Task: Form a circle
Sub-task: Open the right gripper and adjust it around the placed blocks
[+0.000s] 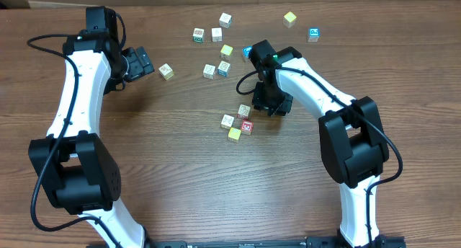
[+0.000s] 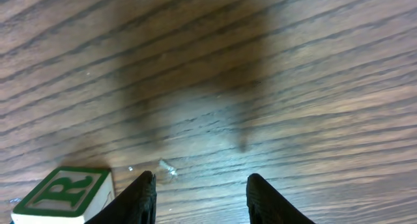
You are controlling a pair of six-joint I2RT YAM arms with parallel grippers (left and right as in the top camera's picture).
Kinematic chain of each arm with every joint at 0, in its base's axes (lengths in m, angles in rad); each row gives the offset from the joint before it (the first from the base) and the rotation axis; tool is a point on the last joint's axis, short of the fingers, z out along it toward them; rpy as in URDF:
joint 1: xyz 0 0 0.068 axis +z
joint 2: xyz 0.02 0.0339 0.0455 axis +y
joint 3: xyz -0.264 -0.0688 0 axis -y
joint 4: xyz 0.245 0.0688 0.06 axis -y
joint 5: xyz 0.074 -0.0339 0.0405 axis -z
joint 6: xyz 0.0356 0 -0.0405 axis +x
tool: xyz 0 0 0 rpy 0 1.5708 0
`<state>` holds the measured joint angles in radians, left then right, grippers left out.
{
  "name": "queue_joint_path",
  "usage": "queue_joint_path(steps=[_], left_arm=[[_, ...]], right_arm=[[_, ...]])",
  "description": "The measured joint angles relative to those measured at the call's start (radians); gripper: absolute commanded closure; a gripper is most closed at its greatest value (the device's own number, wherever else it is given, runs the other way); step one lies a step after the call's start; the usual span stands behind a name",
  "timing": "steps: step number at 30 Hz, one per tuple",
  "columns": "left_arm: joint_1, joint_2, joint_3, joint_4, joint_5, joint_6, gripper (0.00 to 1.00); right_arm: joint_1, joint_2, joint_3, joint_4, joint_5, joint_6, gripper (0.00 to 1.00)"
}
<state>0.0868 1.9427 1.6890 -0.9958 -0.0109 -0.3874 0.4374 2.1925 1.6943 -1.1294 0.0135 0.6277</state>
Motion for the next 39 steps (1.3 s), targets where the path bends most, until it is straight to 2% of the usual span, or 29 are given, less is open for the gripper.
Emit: queue_joint_path(steps=[39], left_arm=[[0.0, 0.0, 0.0, 0.0, 0.0, 0.0, 0.0]], right_arm=[[0.048, 0.0, 0.0, 0.037, -0.044, 0.0, 0.57]])
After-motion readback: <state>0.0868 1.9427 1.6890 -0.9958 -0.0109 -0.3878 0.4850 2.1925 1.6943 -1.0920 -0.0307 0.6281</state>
